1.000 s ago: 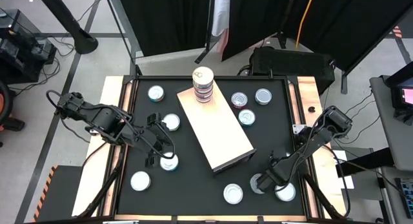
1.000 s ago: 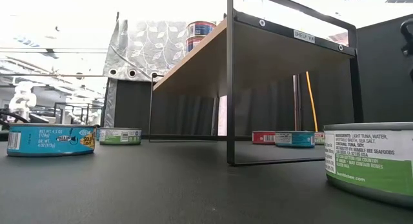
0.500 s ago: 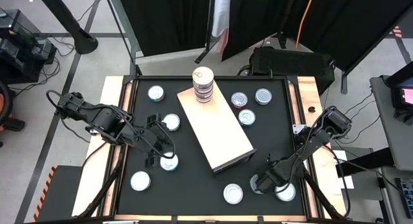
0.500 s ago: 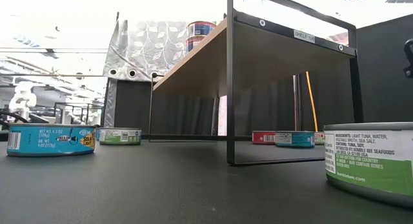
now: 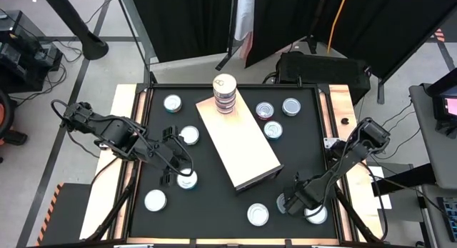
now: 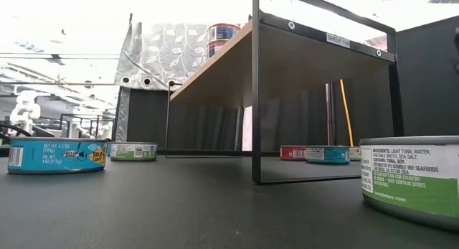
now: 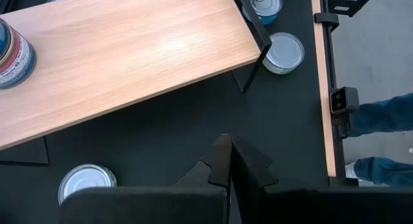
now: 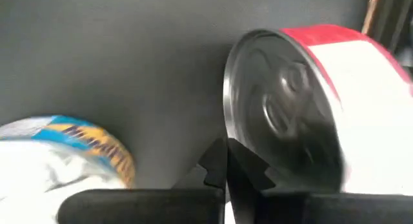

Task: Stack canned seafood by type on shelf
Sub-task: Put the red tuna can on the shelf

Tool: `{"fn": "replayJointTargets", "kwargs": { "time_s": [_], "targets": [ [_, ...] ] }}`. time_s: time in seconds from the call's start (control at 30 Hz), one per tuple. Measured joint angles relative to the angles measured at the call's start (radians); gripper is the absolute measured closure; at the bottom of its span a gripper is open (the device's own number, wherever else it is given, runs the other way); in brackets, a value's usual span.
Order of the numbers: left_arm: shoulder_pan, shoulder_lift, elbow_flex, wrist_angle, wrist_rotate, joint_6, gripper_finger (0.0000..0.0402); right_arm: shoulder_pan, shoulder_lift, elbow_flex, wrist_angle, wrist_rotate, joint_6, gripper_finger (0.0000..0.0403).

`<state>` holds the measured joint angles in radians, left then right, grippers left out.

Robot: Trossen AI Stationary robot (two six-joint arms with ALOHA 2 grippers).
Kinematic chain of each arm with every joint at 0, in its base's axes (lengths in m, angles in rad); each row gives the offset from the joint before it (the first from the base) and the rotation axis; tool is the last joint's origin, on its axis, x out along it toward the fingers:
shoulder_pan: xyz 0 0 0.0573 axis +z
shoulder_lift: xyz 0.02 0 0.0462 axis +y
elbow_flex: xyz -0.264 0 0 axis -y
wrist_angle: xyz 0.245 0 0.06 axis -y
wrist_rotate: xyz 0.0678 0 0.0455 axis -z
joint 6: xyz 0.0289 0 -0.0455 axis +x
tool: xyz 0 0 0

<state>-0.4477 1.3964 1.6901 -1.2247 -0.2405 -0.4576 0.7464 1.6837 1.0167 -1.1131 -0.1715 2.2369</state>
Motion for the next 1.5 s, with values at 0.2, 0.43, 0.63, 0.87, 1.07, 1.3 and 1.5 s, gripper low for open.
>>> {"fn": "replayJointTargets", "kwargs": {
  "time_s": [0.2,0.43,0.63,0.87,1.07,1.3,1.5],
  "targets": [
    [0.0,0.0,0.0,0.0,0.0,-0.005,0.0391,-0.005,-0.03,0.159,-0.13,0.082,-0.024,0.04],
    [0.003,0.0,0.0,0.002,-0.003,0.002,0.0391,0.001,-0.124,0.295,-0.174,0.171,-0.083,0.0351],
    [0.003,0.0,0.0,0.003,-0.004,0.018,0.0391,0.034,-0.22,0.307,-0.26,0.176,-0.139,0.026],
    [0.003,0.0,0.0,0.004,-0.003,0.019,0.0391,0.071,-0.272,0.307,-0.421,0.161,-0.111,0.0156],
    [0.003,0.0,0.0,0.005,-0.017,-0.034,0.0391,0.088,-0.274,0.259,-0.41,0.14,-0.066,0.0095],
    [0.003,0.0,0.0,0.028,-0.031,-0.034,0.0391,0.088,-0.274,0.095,-0.238,0.099,-0.073,0.0096],
    [0.003,0.0,0.0,0.038,-0.031,-0.034,0.0391,0.091,-0.279,-0.02,-0.15,0.063,-0.021,0.011]
  ]
}}
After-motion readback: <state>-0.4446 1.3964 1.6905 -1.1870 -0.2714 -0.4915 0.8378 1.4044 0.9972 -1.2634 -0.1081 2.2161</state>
